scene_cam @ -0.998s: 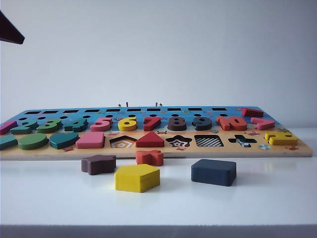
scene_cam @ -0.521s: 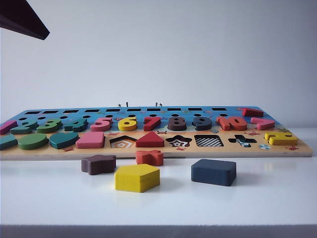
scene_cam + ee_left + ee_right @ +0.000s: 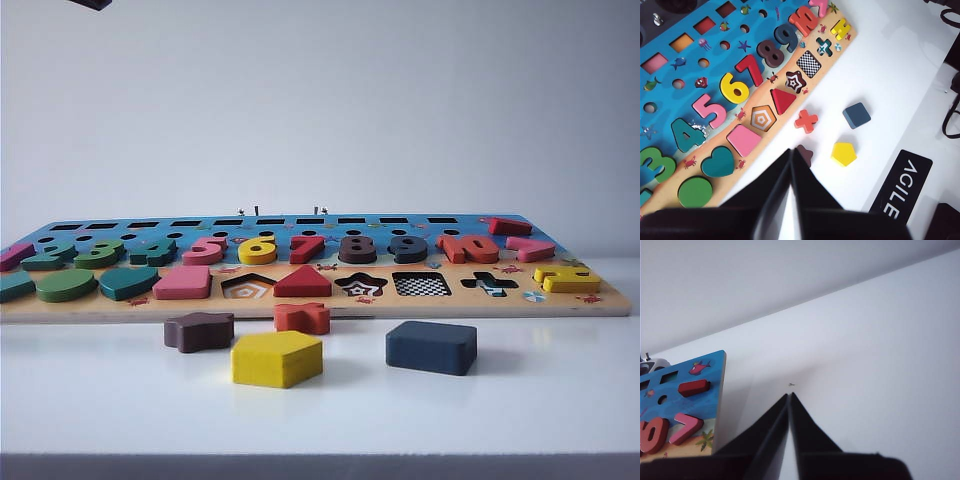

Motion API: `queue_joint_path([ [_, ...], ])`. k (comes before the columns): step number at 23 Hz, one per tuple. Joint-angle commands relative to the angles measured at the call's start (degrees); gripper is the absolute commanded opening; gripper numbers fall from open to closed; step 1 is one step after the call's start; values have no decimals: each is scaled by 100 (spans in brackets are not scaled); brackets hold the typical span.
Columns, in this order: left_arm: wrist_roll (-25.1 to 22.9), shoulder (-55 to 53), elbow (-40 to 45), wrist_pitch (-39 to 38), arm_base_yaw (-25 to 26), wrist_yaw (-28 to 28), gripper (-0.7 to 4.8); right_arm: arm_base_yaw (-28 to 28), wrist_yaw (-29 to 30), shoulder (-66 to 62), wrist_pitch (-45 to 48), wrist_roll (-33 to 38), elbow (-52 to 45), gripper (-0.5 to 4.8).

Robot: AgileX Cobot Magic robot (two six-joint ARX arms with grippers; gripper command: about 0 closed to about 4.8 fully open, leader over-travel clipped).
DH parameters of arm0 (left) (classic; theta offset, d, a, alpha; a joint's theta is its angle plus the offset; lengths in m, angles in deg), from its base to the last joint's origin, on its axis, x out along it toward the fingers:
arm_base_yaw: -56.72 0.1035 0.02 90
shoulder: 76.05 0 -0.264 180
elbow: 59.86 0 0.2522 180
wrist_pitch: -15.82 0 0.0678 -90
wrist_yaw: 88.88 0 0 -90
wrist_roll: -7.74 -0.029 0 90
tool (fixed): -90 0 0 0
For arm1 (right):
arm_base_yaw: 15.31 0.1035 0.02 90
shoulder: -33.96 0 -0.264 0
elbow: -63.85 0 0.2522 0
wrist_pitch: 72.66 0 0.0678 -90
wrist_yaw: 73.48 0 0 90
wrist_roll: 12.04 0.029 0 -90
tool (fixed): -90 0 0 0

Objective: Insert the cube into the slot.

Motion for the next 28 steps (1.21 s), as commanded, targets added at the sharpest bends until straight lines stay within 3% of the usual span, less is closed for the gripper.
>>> queue_joint_path([
  [1,11,-55,-31,-57,2,-83,17,-2,225,13,96,446,-11,47],
  [6,13,-120,-31,-155,4,-170,17,-2,822,13,116,1261,87,85],
  [15,9,-133,-28,225,4,-289,17,-2,920,11,-527,627,1421,95],
  [23,11,-144,-24,431,4,-289,17,-2,1917,-72,-1231,588,2533,96],
  [28,11,-144,-24,431,4,-306,17,-2,2465,-343,-1869,192,2973,97],
])
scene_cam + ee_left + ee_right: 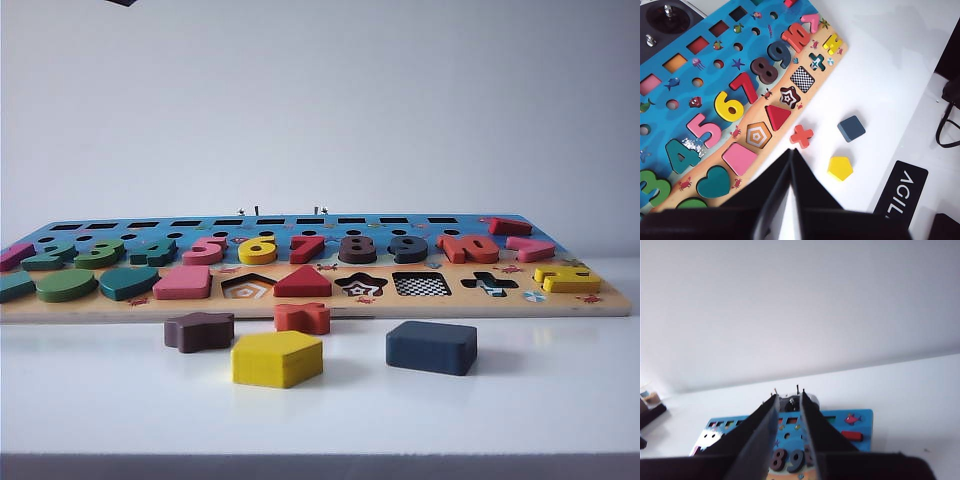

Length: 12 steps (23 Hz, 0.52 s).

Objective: Insert the cube into the slot.

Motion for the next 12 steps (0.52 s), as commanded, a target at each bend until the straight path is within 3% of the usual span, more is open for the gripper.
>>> queue_joint_path([
  [1,11,4,-26,57,4,-111,17,-2,380,-291,-616,-466,308,100],
  [12,-31,4,-20,221,4,-382,17,74,850,-1915,-2020,-1593,1545,101],
])
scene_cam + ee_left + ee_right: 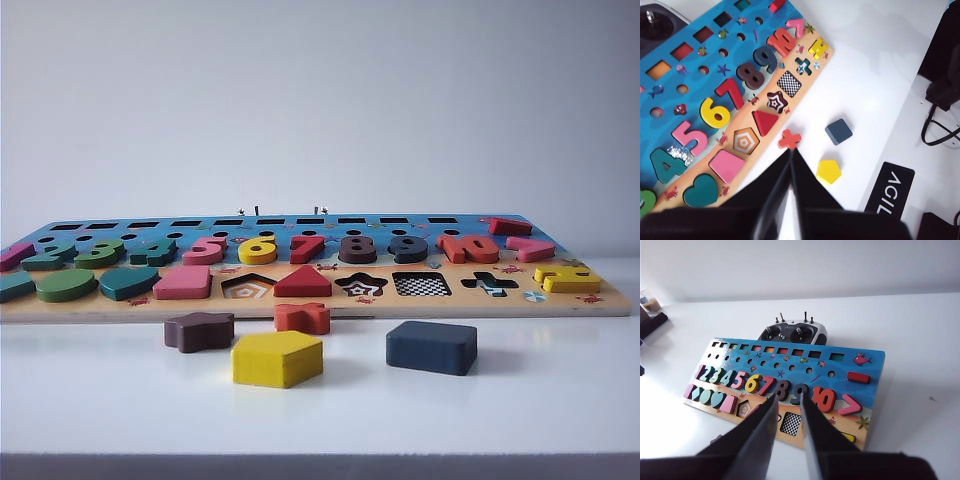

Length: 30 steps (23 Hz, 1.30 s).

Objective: Insert the cube into the slot.

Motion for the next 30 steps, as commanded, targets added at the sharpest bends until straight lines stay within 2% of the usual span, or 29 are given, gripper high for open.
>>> queue_joint_path([
  [1,-26,4,-17,192,4,-79,17,-2,57,-319,-293,-260,299,100],
  [6,-33,0,31,249,4,-79,17,376,76,-1172,-1322,-892,1051,100],
  [11,-103,-2,42,247,4,-144,17,1001,-181,-2024,-2341,-1550,1641,100],
  [13,-179,-4,42,247,7,-345,17,1582,-494,-2520,-2601,-1613,1823,100],
  [17,-177,-4,42,245,7,-356,17,2599,-1097,-3189,-2640,-1659,1840,109],
  [20,-177,-4,42,247,7,-354,17,3217,-1512,-3552,-2625,-1729,1840,192],
  [22,-177,-4,42,247,7,-352,17,3893,-1947,-3921,-2529,-1731,1838,303],
  [24,-177,-4,42,249,7,-352,17,4205,-2159,-4107,-2483,-1727,1840,331],
  [27,-177,-4,42,249,7,-352,17,4496,-2455,-4345,-2422,-1652,1838,346],
  [30,-177,-4,42,249,7,-352,17,4743,-2664,-4693,-2107,-1169,1838,385],
])
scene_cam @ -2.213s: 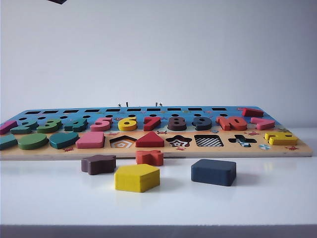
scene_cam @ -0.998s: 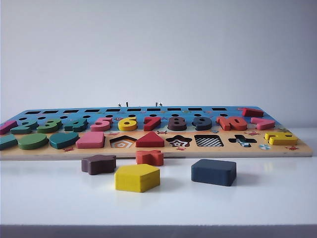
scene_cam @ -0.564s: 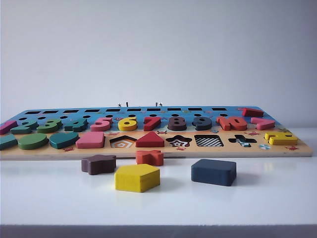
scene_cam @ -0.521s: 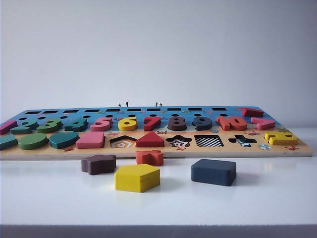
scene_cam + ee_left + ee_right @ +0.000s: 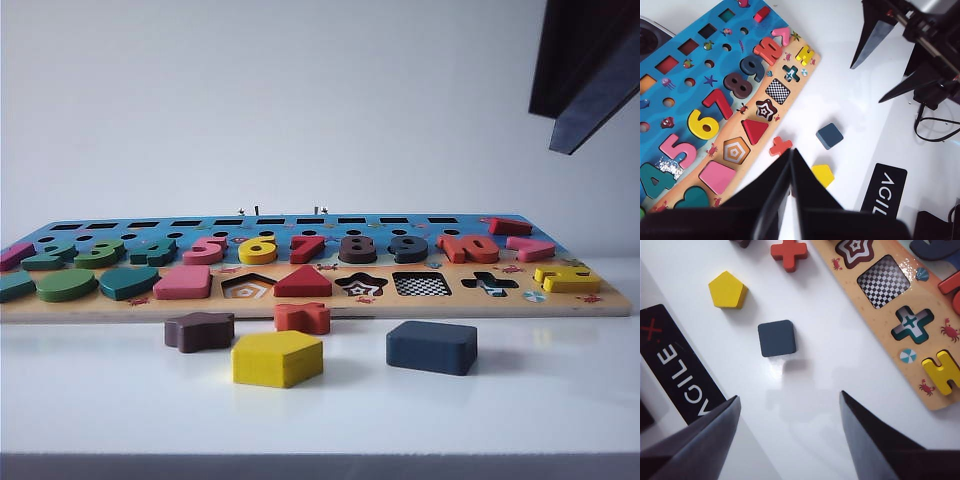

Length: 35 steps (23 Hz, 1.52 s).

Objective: Insert the cube into the slot.

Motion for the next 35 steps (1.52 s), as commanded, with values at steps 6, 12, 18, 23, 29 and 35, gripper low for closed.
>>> queue_joint_path([
  [6,-26,2,-26,83,4,-44,17,356,-63,-581,734,813,26,429],
  [12,-26,2,-26,83,4,-44,17,409,2,-970,769,778,20,427],
  [18,-28,2,-26,264,4,-31,17,409,-2,-1386,796,494,17,421],
  [23,-26,2,-26,442,4,-31,17,527,-7,-1652,863,48,15,421],
  [29,-26,2,-26,439,4,-31,17,555,-70,-1749,1115,50,15,421],
  [35,-24,2,-26,391,4,-31,17,555,-175,-1967,1110,57,13,421],
])
